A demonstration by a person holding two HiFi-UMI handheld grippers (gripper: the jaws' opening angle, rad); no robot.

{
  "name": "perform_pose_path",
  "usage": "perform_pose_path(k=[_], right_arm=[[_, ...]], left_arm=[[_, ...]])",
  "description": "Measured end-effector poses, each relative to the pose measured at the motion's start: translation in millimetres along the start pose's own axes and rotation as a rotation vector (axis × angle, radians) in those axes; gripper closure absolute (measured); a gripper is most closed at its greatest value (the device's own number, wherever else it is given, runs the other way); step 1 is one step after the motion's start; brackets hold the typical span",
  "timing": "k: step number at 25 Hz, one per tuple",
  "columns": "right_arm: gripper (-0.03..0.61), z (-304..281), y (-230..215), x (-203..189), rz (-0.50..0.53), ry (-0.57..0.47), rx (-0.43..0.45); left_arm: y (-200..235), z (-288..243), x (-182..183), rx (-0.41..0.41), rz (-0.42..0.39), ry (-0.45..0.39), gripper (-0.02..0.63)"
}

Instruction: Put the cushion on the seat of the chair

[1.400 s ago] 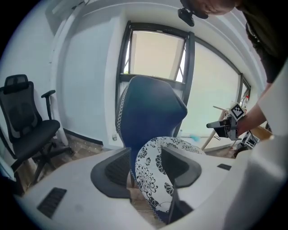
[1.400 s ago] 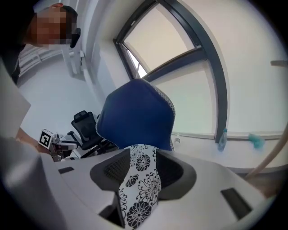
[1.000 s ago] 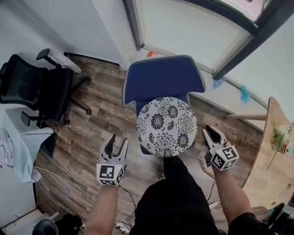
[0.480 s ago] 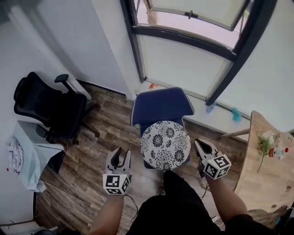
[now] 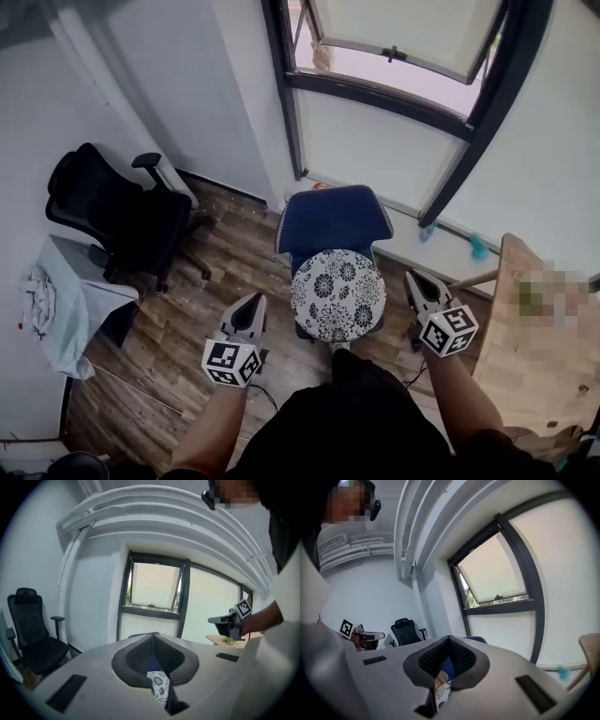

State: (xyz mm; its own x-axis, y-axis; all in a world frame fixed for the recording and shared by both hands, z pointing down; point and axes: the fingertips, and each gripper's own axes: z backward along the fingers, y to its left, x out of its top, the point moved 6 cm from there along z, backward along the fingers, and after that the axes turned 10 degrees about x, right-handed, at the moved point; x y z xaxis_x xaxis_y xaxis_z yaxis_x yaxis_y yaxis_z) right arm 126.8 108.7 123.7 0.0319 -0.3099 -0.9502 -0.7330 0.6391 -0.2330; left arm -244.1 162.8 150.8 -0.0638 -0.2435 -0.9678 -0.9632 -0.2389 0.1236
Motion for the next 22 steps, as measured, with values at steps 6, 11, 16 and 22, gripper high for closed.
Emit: perform_pose_path(k=[6, 11, 16, 22], right_arm=[[0.554, 6, -1, 18, 0.043, -0.012, 0.003], [0.554, 7, -3, 24, 0.057, -0.02, 0.012], [0.554, 6, -2, 26, 0.066, -0.029, 0.028], [0.554, 10, -13, 19, 0.051, -0.046, 0.019]], left_arm=[[6, 0, 20, 0.041, -0.02, -0.055, 0.607], [-4, -1, 20, 0.04, -0.024, -0.058, 0.606], [-8, 2, 26, 0.022, -0.034, -0.086, 0.609], [-11, 0, 43, 0.025, -0.039, -0.18, 0.609]])
